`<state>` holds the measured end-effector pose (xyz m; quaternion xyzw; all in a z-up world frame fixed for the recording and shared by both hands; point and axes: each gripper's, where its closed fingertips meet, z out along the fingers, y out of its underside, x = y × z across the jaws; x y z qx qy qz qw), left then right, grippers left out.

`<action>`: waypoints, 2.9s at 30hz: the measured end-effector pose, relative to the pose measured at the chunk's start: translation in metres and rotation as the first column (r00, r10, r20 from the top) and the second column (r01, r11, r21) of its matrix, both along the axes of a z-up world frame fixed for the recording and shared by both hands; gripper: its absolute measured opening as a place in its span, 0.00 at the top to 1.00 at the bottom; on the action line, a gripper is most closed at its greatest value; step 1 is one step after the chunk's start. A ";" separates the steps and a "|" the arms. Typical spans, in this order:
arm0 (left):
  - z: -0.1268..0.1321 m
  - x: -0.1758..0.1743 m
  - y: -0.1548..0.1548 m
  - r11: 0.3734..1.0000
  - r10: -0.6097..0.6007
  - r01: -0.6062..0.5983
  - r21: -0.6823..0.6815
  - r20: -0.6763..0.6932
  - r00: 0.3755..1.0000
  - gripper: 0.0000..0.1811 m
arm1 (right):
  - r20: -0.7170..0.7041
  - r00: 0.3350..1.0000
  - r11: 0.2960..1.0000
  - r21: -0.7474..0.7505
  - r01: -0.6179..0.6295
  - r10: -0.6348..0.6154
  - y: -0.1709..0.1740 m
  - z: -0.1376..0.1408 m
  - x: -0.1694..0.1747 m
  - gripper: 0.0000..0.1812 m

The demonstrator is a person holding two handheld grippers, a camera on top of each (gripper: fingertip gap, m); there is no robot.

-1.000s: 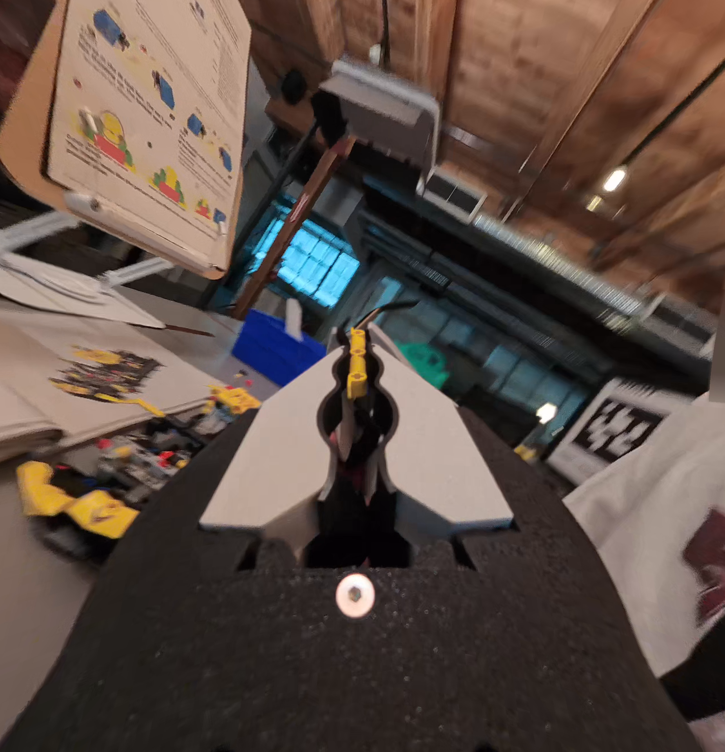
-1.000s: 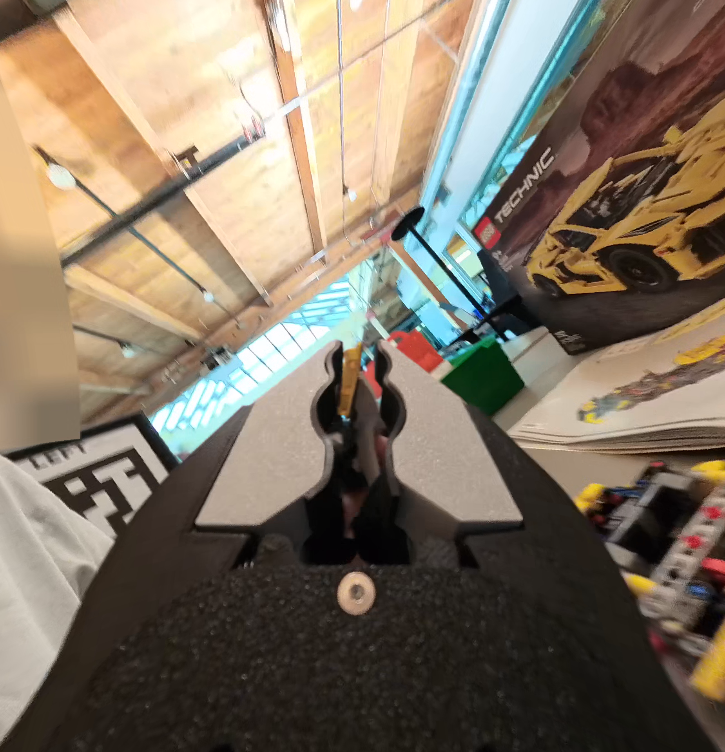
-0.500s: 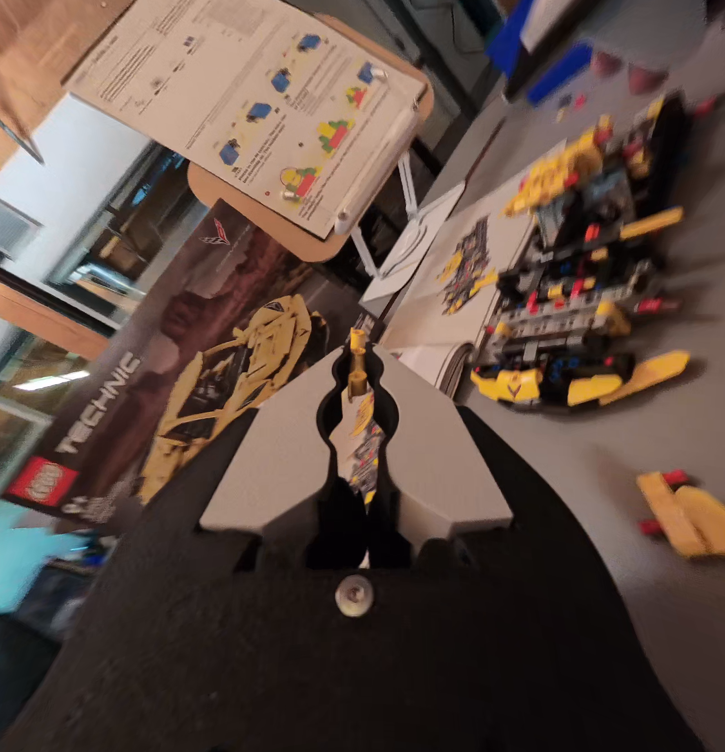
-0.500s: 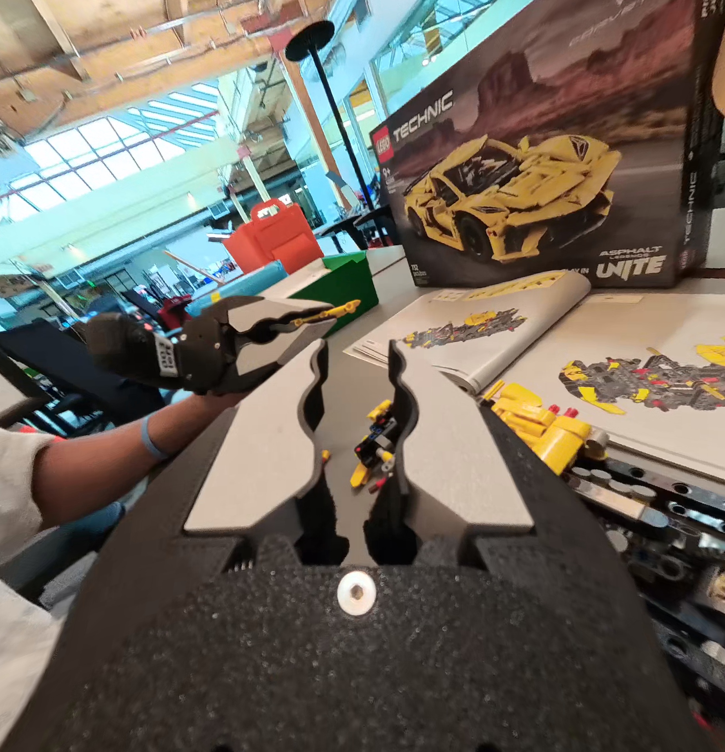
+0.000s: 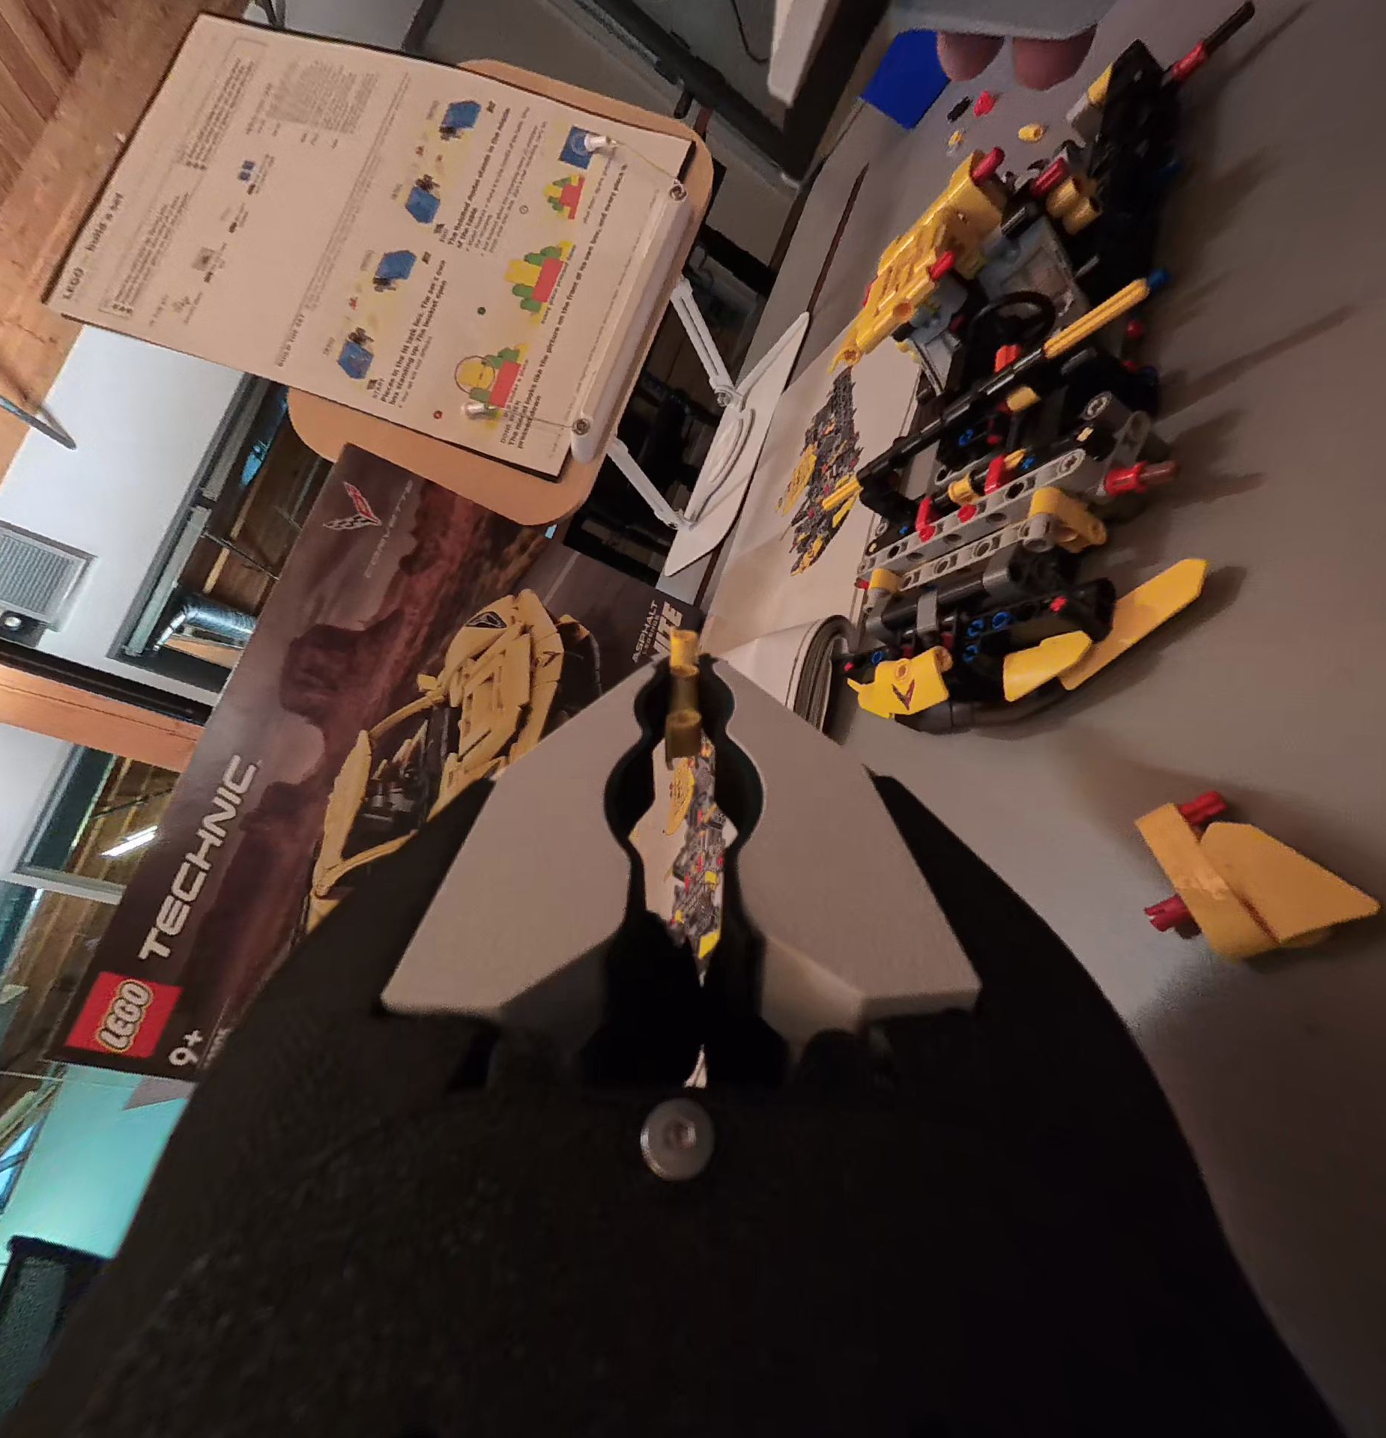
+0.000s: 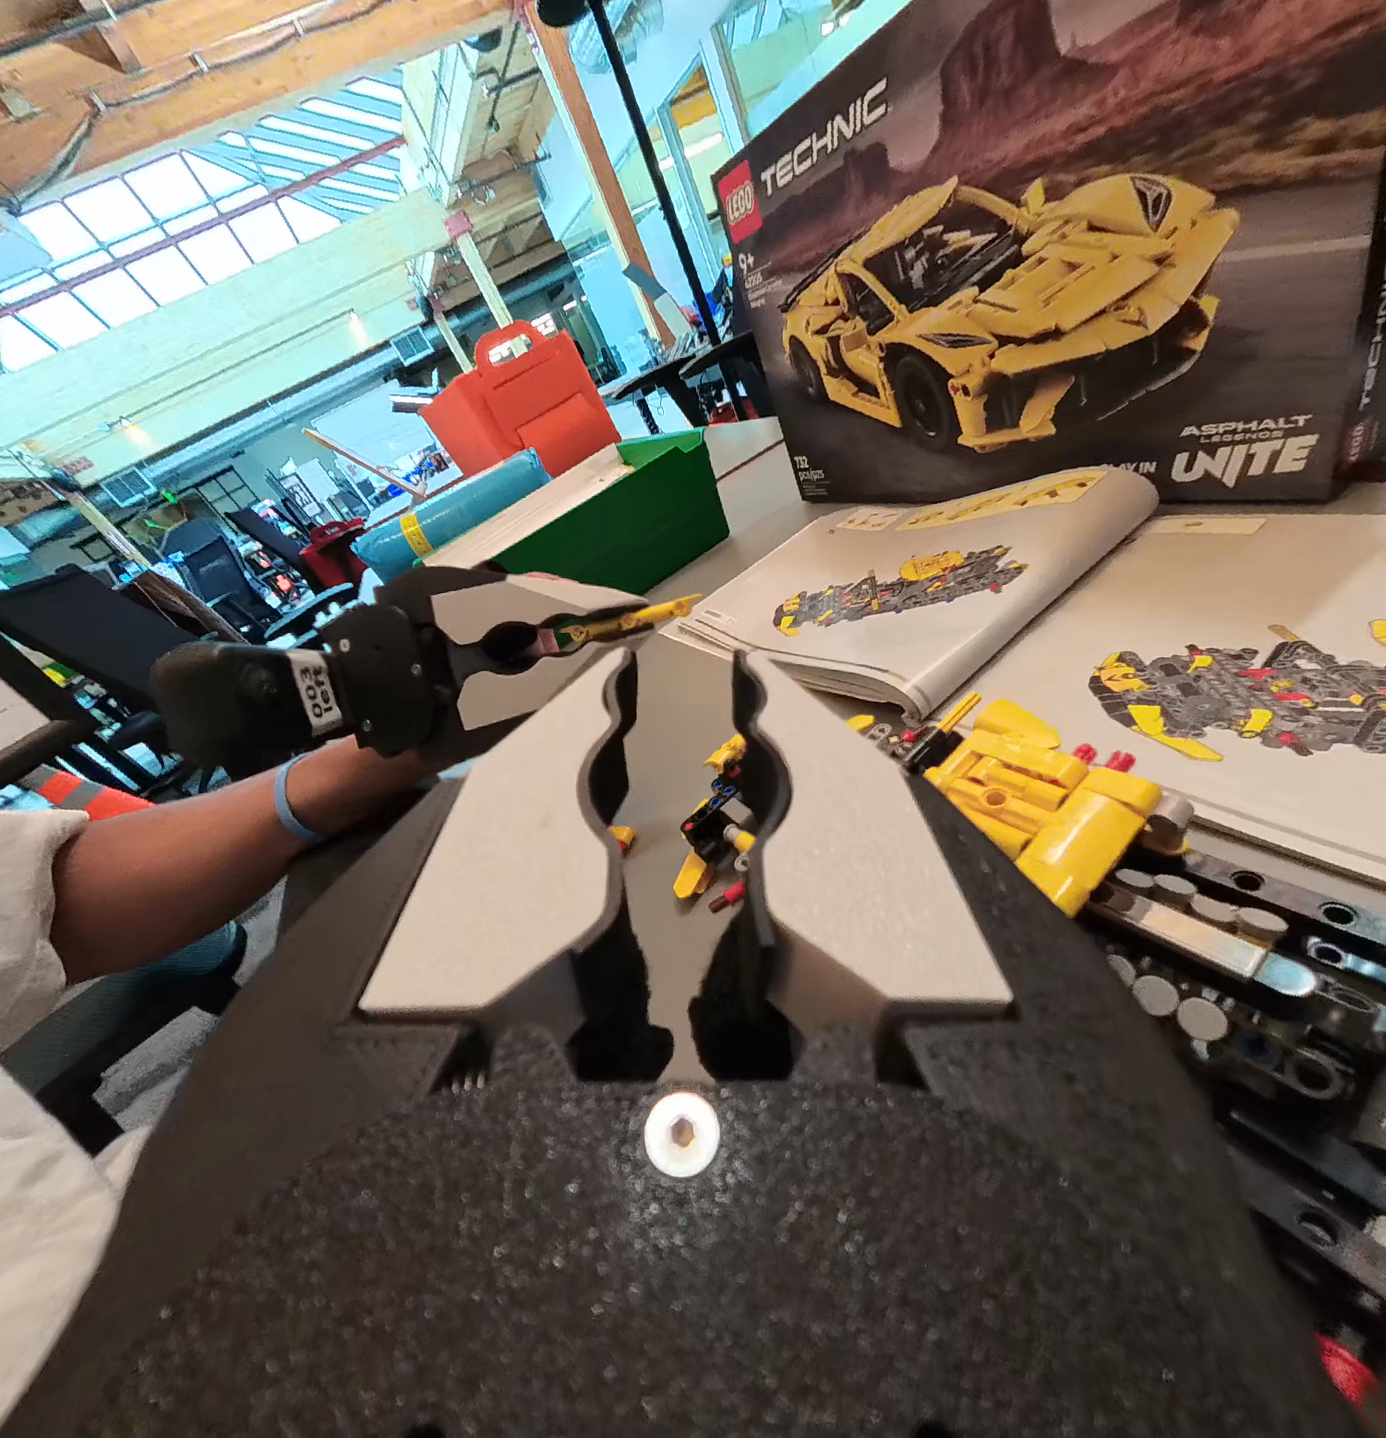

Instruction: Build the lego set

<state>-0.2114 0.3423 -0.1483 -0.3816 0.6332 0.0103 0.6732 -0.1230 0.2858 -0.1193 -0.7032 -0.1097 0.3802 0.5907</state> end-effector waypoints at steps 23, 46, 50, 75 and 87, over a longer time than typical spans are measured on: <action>-0.005 -0.008 0.001 0.986 0.011 -0.006 -0.164 0.028 1.000 0.96 | 0.108 0.994 0.999 -0.007 0.032 -0.031 0.003 -0.012 -0.002 0.89; -0.017 -0.022 0.023 0.844 0.133 -0.073 -0.531 0.075 0.988 0.96 | 0.605 0.726 0.850 -0.524 0.054 0.327 -0.102 -0.112 0.065 0.87; -0.015 -0.020 0.019 0.854 0.116 -0.061 -0.517 0.075 0.990 0.96 | 0.670 0.668 0.836 -0.534 0.129 0.324 -0.097 -0.122 0.063 0.89; 0.028 0.033 -0.077 0.438 -0.090 0.385 -0.813 0.386 0.918 0.96 | 0.085 0.982 0.984 0.039 -0.171 0.167 -0.036 -0.001 -0.058 0.98; 0.030 0.040 -0.087 0.499 -0.137 0.392 -0.773 0.376 0.916 0.96 | 0.052 0.986 0.987 -0.002 -0.160 0.160 -0.033 -0.005 -0.053 0.98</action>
